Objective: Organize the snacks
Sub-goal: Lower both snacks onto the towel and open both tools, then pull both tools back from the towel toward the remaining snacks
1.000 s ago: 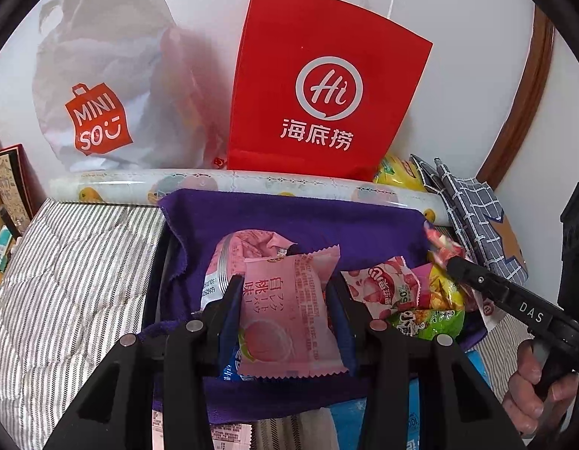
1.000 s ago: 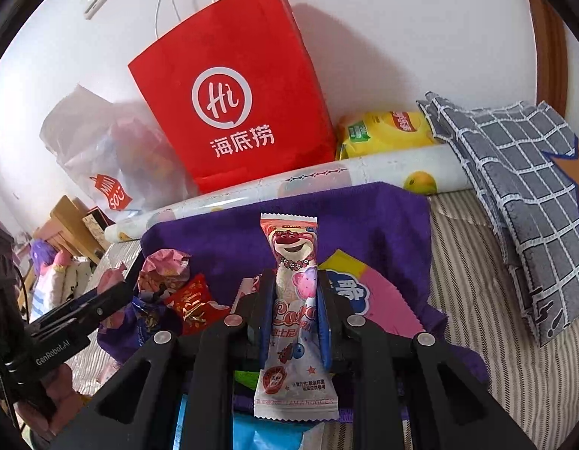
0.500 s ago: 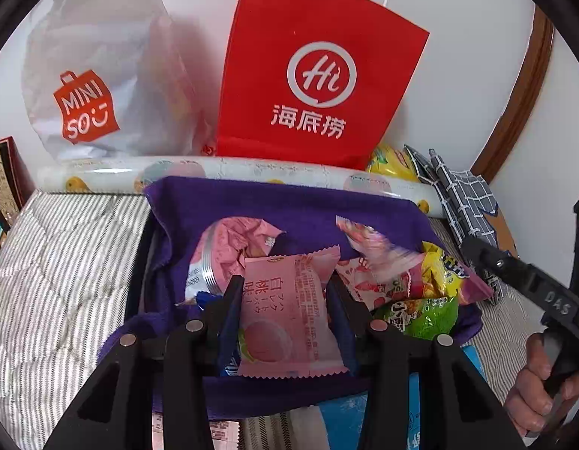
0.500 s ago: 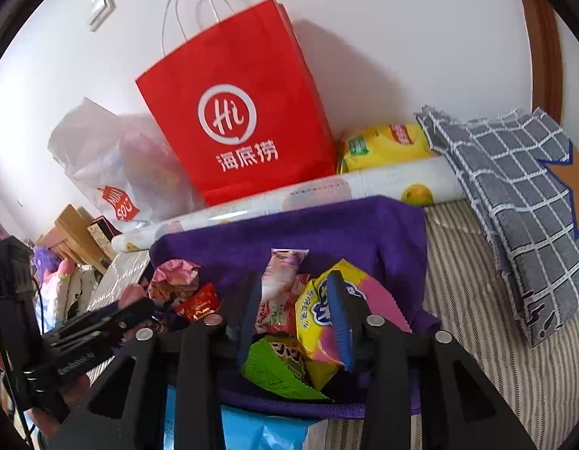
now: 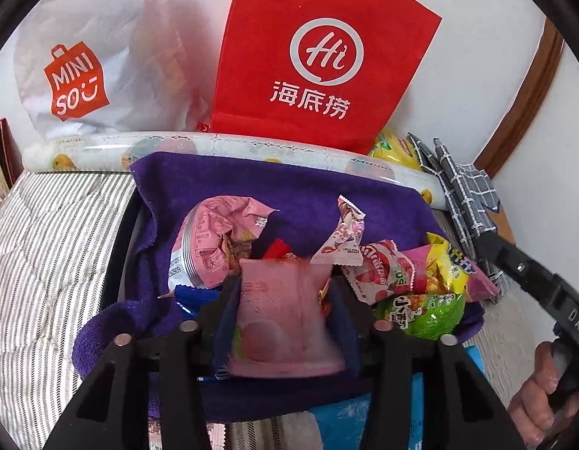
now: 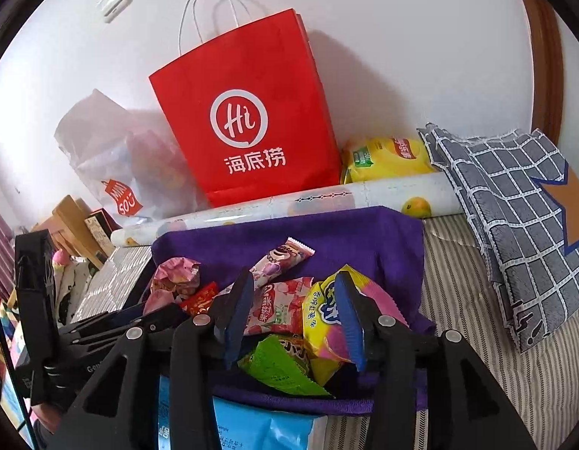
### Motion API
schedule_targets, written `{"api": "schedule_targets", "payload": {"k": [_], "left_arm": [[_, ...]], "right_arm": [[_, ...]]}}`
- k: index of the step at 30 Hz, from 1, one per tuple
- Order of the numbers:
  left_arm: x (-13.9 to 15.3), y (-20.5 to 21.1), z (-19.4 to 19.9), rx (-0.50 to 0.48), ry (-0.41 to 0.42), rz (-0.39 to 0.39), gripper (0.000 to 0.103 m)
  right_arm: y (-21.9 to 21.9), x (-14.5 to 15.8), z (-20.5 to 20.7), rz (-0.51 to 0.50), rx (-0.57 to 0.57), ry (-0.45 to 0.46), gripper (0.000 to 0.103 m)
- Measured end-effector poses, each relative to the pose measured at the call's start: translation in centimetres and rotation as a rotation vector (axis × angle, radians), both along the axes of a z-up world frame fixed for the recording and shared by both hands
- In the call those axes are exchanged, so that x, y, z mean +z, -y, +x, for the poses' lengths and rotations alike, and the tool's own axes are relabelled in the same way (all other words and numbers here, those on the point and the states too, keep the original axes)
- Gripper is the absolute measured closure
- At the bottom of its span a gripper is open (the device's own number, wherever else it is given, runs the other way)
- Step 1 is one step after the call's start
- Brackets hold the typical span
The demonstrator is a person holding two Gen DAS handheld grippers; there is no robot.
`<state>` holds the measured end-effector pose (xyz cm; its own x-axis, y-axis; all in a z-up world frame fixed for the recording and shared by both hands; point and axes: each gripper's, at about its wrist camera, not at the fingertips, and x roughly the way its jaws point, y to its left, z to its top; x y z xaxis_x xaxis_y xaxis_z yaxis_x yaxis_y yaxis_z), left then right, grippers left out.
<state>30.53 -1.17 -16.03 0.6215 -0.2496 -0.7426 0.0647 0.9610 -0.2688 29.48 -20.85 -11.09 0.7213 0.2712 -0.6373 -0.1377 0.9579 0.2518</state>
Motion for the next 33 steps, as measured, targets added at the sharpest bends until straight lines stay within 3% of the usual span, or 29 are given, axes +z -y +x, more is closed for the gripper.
{"api": "schedule_targets", "payload": {"k": [7, 10, 13, 19, 25, 33], "left_arm": [[0.9, -0.8, -0.4, 0.012, 0.026, -0.030, 0.037], [1.3, -1.0, -0.5, 0.017, 0.036, -0.038, 0.036], [1.8, -1.2, -0.6, 0.025, 0.051, -0.037, 0.036], [3.2, -1.5, -1.5, 0.031, 0.119, -0.031, 0.036], [4.4, -1.8, -2.1, 0.028, 0.144, -0.049, 0.036], [5.9, -2.2, -3.1, 0.021, 0.157, -0.069, 0.036]], "right_arm": [[-0.1, 0.0, 0.0, -0.027, -0.019, -0.013, 0.050], [-0.4, 0.4, -0.3, -0.053, -0.025, -0.011, 0.043], [-0.9, 0.8, -0.5, -0.101, -0.040, -0.001, 0.028], [-2.2, 1.6, -1.3, -0.192, -0.041, 0.014, 0.018], [-3.0, 2.4, -3.3, -0.235, -0.092, 0.087, 0.017], [-4.1, 3.2, -6.2, -0.251, -0.107, 0.081, 0.018]]}}
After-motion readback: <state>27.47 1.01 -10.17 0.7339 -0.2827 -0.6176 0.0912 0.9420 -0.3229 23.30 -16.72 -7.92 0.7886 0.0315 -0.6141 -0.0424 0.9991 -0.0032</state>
